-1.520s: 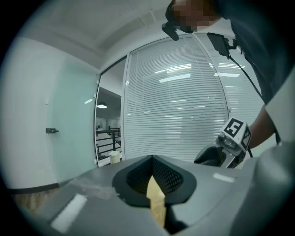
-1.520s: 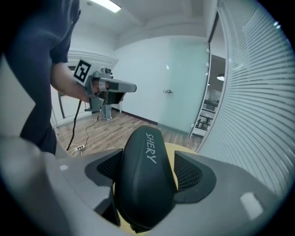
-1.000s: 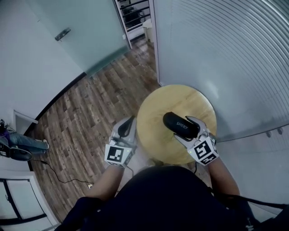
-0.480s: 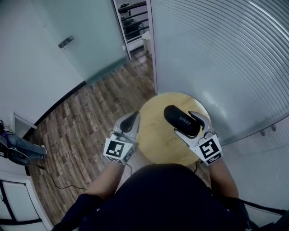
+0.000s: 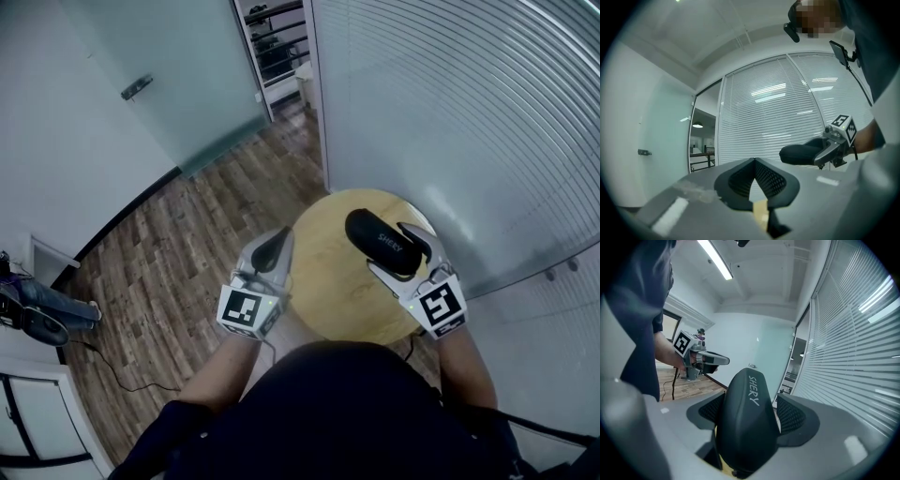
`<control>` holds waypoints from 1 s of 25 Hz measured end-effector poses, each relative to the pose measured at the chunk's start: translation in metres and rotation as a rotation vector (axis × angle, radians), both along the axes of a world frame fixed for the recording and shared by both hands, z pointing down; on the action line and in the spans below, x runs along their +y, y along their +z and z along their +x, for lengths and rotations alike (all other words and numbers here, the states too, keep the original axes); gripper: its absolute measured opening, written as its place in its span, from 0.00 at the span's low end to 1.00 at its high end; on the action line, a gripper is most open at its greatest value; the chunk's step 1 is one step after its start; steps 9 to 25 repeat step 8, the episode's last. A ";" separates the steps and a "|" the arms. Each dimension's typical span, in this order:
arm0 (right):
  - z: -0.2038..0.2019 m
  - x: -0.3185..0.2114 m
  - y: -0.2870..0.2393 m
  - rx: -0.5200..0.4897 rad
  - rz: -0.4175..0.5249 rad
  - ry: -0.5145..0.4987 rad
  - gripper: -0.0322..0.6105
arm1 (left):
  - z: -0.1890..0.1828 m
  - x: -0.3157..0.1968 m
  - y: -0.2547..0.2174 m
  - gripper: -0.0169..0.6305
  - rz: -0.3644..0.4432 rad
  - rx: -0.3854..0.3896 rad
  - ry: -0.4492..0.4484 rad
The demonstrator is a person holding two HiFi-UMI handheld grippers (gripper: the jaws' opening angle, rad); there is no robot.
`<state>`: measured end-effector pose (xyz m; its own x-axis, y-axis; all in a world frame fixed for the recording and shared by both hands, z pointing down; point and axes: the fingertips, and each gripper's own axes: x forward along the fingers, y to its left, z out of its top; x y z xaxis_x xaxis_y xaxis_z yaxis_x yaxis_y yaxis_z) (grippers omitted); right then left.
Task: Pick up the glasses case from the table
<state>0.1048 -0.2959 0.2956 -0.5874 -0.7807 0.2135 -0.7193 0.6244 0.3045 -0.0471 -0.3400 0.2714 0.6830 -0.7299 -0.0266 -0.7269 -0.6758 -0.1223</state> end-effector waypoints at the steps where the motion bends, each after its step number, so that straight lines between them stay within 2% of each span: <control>1: 0.000 -0.001 0.002 0.004 0.000 0.001 0.61 | 0.000 0.000 0.002 0.03 0.001 -0.003 0.005; 4: 0.001 -0.007 0.007 -0.012 0.001 0.007 0.61 | 0.004 -0.004 0.006 0.03 0.004 0.005 0.025; 8: 0.012 -0.021 0.015 -0.004 -0.003 0.007 0.61 | 0.013 -0.018 0.011 0.03 -0.014 -0.001 0.007; 25: 0.012 -0.021 0.015 -0.004 -0.003 0.007 0.61 | 0.013 -0.018 0.011 0.03 -0.014 -0.001 0.007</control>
